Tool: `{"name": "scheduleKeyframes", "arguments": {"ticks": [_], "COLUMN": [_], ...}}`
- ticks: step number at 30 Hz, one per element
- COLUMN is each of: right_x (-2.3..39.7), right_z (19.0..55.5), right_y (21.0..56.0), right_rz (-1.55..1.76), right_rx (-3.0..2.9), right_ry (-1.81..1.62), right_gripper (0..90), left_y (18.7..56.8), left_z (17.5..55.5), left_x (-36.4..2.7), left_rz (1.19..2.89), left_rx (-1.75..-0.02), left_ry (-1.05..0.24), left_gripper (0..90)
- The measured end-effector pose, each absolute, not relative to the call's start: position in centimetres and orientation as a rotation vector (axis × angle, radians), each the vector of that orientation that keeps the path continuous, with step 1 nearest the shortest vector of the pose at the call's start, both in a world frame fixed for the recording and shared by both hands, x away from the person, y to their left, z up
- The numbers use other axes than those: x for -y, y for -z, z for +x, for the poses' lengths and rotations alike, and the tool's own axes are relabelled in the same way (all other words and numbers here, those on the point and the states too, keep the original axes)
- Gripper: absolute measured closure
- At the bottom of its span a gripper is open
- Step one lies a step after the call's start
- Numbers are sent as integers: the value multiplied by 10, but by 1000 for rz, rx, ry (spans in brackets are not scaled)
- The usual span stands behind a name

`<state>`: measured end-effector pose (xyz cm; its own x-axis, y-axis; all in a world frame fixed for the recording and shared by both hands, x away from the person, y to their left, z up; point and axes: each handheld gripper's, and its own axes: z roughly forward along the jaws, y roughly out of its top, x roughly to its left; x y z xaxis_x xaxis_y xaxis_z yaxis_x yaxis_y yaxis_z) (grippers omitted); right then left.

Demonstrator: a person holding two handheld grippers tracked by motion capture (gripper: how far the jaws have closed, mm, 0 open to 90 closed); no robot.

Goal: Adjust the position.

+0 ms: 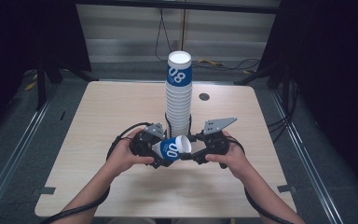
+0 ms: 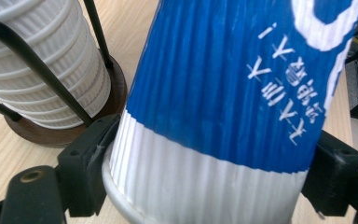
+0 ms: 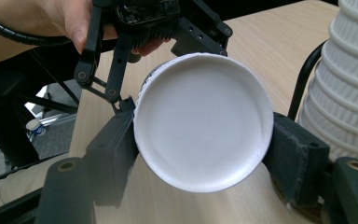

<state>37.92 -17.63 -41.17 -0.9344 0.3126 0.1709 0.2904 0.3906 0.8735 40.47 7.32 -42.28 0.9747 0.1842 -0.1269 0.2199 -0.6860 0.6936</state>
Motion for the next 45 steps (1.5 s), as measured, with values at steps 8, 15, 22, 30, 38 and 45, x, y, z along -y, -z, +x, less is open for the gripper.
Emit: {"name": "scheduleKeyframes", "arguments": {"ticks": [8, 15, 22, 30, 38, 45], "right_x": [176, 176, 175, 170, 165, 160], "right_z": [378, 378, 377, 377, 377, 378], "right_y": [411, 411, 408, 405, 399, 397], "right_rz": [553, 544, 479, 405, 322, 276], "right_rx": [-2596, -2614, -2704, -2818, -2877, -2903], "right_ry": [-1642, -1591, -1438, -1206, -1055, -964], "right_gripper": [244, 200, 200, 200, 199, 198], "left_y": [414, 412, 413, 414, 413, 414], "left_z": [403, 402, 401, 402, 402, 402], "left_x": [-74, -74, -74, -71, -68, -64], "left_rz": [2387, 2443, 2485, 2549, 2582, 2602], "left_rx": [-275, -264, -283, -252, -237, -227], "left_ry": [72, 66, 57, 61, 68, 89], "left_gripper": [180, 181, 180, 180, 179, 179]}}
